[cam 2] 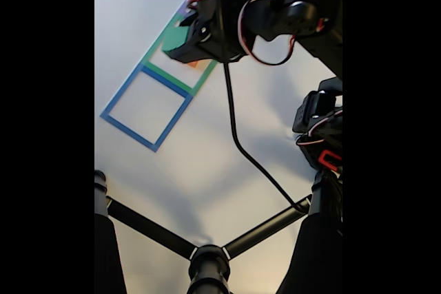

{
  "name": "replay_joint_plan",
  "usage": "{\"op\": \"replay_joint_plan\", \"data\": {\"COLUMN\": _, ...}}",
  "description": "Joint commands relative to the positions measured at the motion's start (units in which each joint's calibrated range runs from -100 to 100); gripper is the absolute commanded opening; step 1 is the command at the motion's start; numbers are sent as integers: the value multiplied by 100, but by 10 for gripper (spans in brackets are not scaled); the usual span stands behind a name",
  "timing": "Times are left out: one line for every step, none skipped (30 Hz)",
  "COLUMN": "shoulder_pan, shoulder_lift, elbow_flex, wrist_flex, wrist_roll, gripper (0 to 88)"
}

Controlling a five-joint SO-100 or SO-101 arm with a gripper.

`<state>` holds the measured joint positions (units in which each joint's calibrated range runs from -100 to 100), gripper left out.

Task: Tower of hanoi

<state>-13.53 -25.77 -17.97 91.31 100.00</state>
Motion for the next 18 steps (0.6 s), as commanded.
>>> {"op": "replay_joint_plan", "data": {"shoulder_pan": 350, "shoulder_lift": 29, "elbow_flex": -1106, "wrist_flex": 715, "wrist_roll": 0, "gripper": 44}}
{"op": "replay_joint_plan", "data": {"shoulder_pan": 427, "shoulder_lift": 21, "elbow_flex": -1161, "wrist_flex": 772, "wrist_roll": 0, "gripper": 44}}
{"op": "replay_joint_plan", "data": {"shoulder_pan": 503, "shoulder_lift": 5, "elbow_flex": -1197, "wrist_flex": 813, "wrist_roll": 0, "gripper": 44}}
{"op": "replay_joint_plan", "data": {"shoulder_pan": 587, "shoulder_lift": -35, "elbow_flex": -1206, "wrist_flex": 845, "wrist_roll": 0, "gripper": 45}}
{"op": "replay_joint_plan", "data": {"shoulder_pan": 678, "shoulder_lift": -68, "elbow_flex": -1161, "wrist_flex": 845, "wrist_roll": 0, "gripper": 46}}
{"op": "replay_joint_plan", "data": {"shoulder_pan": 777, "shoulder_lift": -108, "elbow_flex": -1106, "wrist_flex": 845, "wrist_roll": 0, "gripper": 47}}
{"op": "replay_joint_plan", "data": {"shoulder_pan": 876, "shoulder_lift": -140, "elbow_flex": -1052, "wrist_flex": 845, "wrist_roll": 0, "gripper": 48}}
{"op": "replay_joint_plan", "data": {"shoulder_pan": 998, "shoulder_lift": -180, "elbow_flex": -988, "wrist_flex": 845, "wrist_roll": 0, "gripper": 48}}
{"op": "replay_joint_plan", "data": {"shoulder_pan": 1113, "shoulder_lift": -220, "elbow_flex": -915, "wrist_flex": 845, "wrist_roll": 0, "gripper": 48}}
{"op": "replay_joint_plan", "data": {"shoulder_pan": 1242, "shoulder_lift": -292, "elbow_flex": -815, "wrist_flex": 845, "wrist_roll": 0, "gripper": 48}}
{"op": "replay_joint_plan", "data": {"shoulder_pan": 1357, "shoulder_lift": -356, "elbow_flex": -706, "wrist_flex": 845, "wrist_roll": 0, "gripper": 49}}
{"op": "replay_joint_plan", "data": {"shoulder_pan": 1471, "shoulder_lift": -444, "elbow_flex": -579, "wrist_flex": 837, "wrist_roll": 0, "gripper": 49}}
{"op": "replay_joint_plan", "data": {"shoulder_pan": 1578, "shoulder_lift": -532, "elbow_flex": -452, "wrist_flex": 837, "wrist_roll": 0, "gripper": 49}}
{"op": "replay_joint_plan", "data": {"shoulder_pan": 1692, "shoulder_lift": -652, "elbow_flex": -297, "wrist_flex": 837, "wrist_roll": 0, "gripper": 49}}
{"op": "replay_joint_plan", "data": {"shoulder_pan": 1776, "shoulder_lift": -757, "elbow_flex": -152, "wrist_flex": 829, "wrist_roll": 0, "gripper": 49}}
{"op": "replay_joint_plan", "data": {"shoulder_pan": 1852, "shoulder_lift": -861, "elbow_flex": 12, "wrist_flex": 813, "wrist_roll": 0, "gripper": 49}}
{"op": "replay_joint_plan", "data": {"shoulder_pan": 1921, "shoulder_lift": -997, "elbow_flex": 248, "wrist_flex": 764, "wrist_roll": 0, "gripper": 49}}
{"op": "replay_joint_plan", "data": {"shoulder_pan": 1974, "shoulder_lift": -1125, "elbow_flex": 502, "wrist_flex": 691, "wrist_roll": 0, "gripper": 49}}
